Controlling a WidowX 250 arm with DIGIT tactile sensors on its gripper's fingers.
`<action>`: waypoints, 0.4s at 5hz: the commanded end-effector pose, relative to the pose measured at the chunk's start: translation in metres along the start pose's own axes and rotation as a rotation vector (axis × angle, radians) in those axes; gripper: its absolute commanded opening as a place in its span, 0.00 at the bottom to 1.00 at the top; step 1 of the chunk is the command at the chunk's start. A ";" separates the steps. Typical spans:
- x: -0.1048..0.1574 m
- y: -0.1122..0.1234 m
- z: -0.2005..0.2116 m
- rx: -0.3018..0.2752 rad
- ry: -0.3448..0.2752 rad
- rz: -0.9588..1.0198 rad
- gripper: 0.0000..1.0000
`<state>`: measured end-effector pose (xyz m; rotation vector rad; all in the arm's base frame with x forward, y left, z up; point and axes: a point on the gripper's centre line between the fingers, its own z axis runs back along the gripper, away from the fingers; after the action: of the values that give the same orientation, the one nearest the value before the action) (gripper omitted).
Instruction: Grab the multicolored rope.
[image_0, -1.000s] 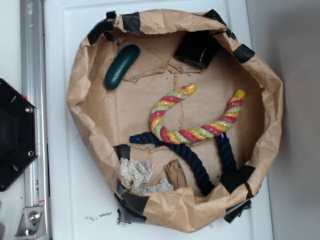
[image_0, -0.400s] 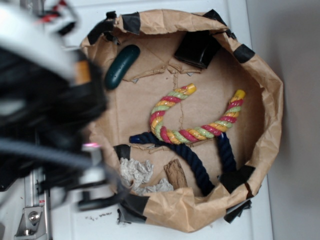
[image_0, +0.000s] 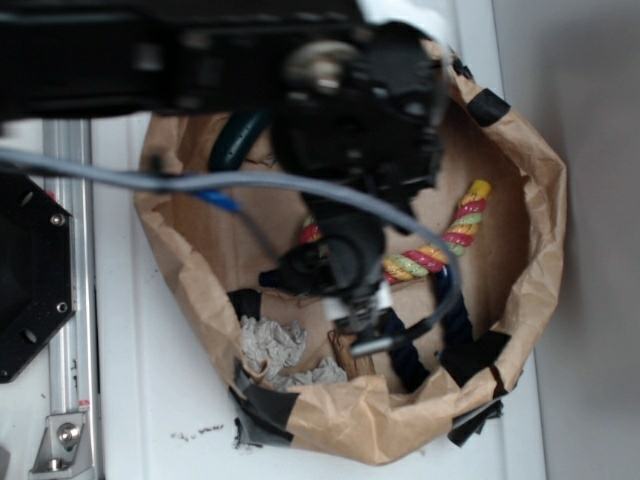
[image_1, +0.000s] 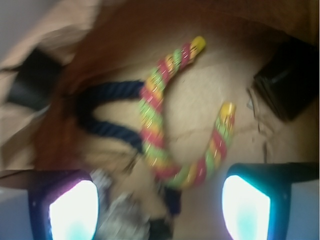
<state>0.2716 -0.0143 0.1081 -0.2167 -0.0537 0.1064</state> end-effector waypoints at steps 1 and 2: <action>0.011 -0.025 -0.068 0.044 0.076 -0.091 1.00; 0.020 -0.029 -0.083 0.038 0.098 -0.088 1.00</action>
<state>0.2951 -0.0500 0.0266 -0.1746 0.0847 0.0294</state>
